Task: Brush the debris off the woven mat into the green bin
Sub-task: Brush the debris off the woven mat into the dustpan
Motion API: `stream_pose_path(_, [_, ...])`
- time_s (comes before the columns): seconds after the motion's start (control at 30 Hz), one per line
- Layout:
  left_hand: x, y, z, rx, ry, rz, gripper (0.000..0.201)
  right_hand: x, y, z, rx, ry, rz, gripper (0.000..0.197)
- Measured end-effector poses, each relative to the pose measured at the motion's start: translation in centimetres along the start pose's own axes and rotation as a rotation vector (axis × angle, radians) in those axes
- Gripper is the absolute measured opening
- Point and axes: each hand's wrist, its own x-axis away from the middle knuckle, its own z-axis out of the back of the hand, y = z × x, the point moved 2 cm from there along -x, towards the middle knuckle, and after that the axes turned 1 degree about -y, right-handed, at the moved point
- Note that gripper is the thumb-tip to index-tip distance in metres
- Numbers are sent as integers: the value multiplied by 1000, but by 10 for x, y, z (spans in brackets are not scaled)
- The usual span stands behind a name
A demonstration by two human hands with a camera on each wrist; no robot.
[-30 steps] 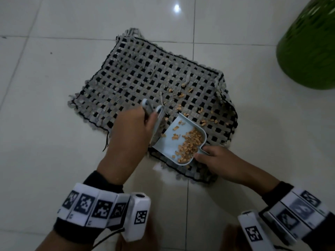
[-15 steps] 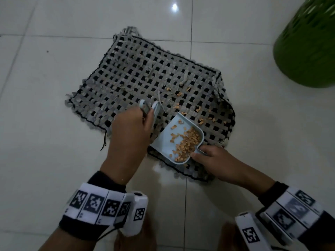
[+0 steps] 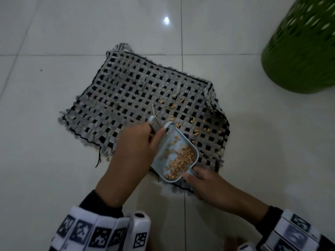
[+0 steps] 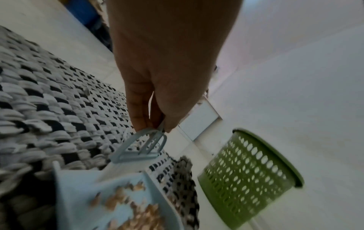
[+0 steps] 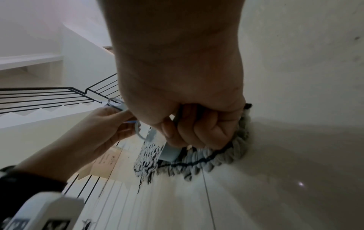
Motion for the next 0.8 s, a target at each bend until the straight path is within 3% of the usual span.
stream_pose_path(0.13, [-30,-3,25,-24,204,-89,26,3,-1,-17,-63,48,25,22])
stream_pose_path(0.23, [-59,-4,29,-19,253,-136,23,-2,-9,-29,-128,105,33,30])
stream_pose_path(0.5, [-105,-9,10,6,213,-218,25,-30,-14,-28,-150,303,141,38])
stream_pose_path(0.67, [-112,-6,-6,-93,60,-225,22,-35,-8,-33,-92,317,87,39])
stream_pose_path(0.8, [-105,-11,5,-52,-17,-96,24,-37,-6,-35,-94,307,59,43])
